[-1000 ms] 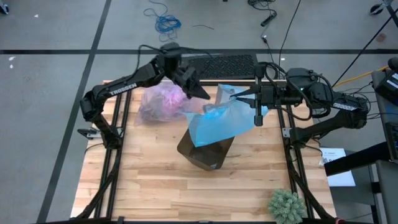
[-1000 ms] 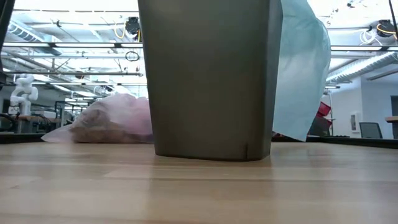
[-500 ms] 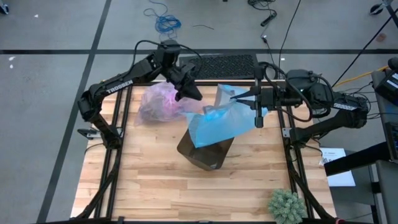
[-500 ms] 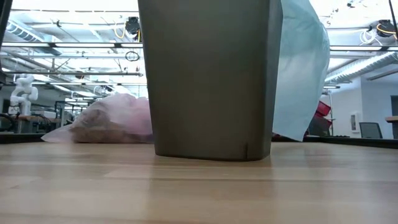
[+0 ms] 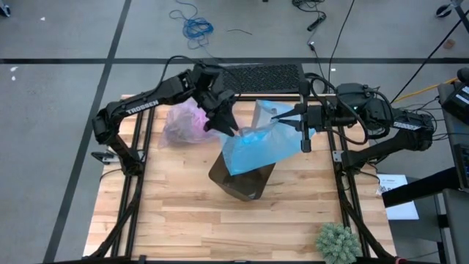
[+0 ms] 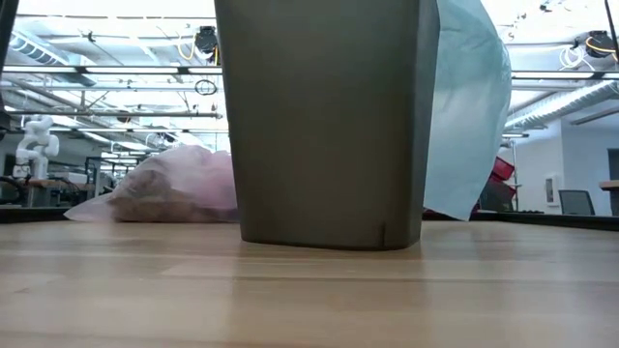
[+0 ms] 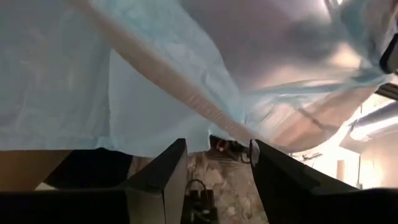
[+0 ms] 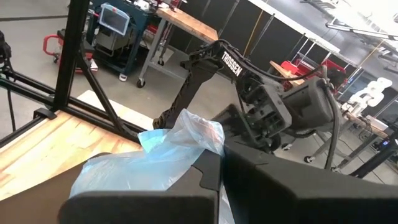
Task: Place trash/remove bag and relplace
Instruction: Insert the new trash bag into the trash bin
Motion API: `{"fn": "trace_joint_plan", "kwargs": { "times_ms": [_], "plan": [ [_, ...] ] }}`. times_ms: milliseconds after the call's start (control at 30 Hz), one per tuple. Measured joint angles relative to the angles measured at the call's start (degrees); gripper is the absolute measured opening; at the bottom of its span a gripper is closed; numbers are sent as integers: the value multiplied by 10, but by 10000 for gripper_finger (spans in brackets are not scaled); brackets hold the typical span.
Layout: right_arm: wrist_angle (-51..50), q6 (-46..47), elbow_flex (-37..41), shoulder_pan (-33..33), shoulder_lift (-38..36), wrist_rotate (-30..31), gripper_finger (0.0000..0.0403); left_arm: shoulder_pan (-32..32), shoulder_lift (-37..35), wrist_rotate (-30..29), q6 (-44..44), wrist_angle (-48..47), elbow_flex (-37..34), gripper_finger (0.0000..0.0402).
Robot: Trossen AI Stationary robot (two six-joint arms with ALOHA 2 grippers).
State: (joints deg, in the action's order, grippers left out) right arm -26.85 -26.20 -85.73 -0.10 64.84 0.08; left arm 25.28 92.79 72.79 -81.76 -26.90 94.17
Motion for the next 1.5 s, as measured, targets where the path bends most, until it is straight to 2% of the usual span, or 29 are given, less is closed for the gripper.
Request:
{"fn": "trace_joint_plan", "kwargs": {
  "times_ms": [133, 300, 467, 633, 833, 967, 1133, 1167, 1333, 1500],
  "plan": [
    [-1, 0, 0, 0, -1, 0, 0, -7, 0, -12, 15, -2, -14, 169],
    [-1, 0, 0, 0, -1, -1, 0, -2, 0, -58, 34, -2, -21, 169],
    [-1, 0, 0, 0, -1, -2, 0, -1, 6, -63, 45, 2, -22, 169],
    [0, 0, 0, 0, -1, -2, 0, -8, 13, -65, 45, 40, -22, 170],
    [0, 0, 0, 0, -1, -2, 0, -15, 36, -97, 43, 110, -22, 166],
    [0, 0, 0, 0, -1, -2, 0, -15, 40, -117, 42, 166, -22, 134],
    [0, 0, 0, 0, -1, -2, 0, -15, 40, -125, 58, 248, -22, 25],
    [0, 0, 0, 0, -1, -2, 0, -15, 40, -127, 58, 267, -22, 13],
    [0, 0, 0, 0, -1, 1, 0, -15, 40, -146, 56, 309, -15, 2],
    [0, 0, 0, 0, -1, 1, 0, 2, 37, -152, 59, 331, 32, 1]
  ]
}}
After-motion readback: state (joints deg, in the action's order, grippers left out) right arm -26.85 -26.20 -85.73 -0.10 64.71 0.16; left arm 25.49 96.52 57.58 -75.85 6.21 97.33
